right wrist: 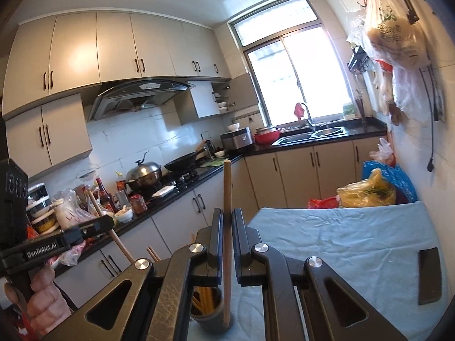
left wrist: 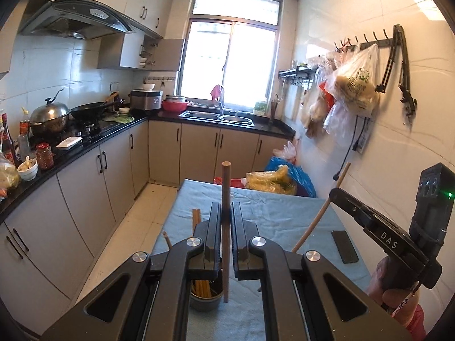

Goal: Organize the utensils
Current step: 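Lower both chopsticks into the black holder and open both tools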

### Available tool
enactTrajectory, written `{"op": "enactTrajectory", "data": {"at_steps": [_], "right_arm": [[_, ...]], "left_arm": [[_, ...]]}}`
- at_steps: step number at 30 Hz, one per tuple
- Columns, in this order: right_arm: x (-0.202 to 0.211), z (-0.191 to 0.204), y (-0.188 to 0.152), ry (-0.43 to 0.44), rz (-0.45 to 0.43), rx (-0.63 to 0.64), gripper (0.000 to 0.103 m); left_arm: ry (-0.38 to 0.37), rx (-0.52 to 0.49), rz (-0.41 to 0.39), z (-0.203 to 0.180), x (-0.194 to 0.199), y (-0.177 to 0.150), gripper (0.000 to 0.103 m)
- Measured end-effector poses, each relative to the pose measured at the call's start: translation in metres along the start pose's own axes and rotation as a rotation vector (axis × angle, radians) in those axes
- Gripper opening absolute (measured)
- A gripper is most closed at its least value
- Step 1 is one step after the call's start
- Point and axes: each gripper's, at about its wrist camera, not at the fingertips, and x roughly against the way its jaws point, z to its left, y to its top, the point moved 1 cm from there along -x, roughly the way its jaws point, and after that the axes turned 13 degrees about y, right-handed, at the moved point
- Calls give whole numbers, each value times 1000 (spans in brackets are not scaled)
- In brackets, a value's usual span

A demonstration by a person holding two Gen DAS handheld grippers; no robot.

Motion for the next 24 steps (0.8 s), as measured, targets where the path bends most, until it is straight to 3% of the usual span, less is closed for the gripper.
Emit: {"op": "enactTrajectory", "data": {"at_steps": [14,24], "right_arm": [[-66,7,-2,31,53,-25,7],[-99,0,-22,3,133,-4,7]], "left_arm": [[63,44,51,30,-41,-6,6],[62,30,24,29,-45,-10,6]]}}
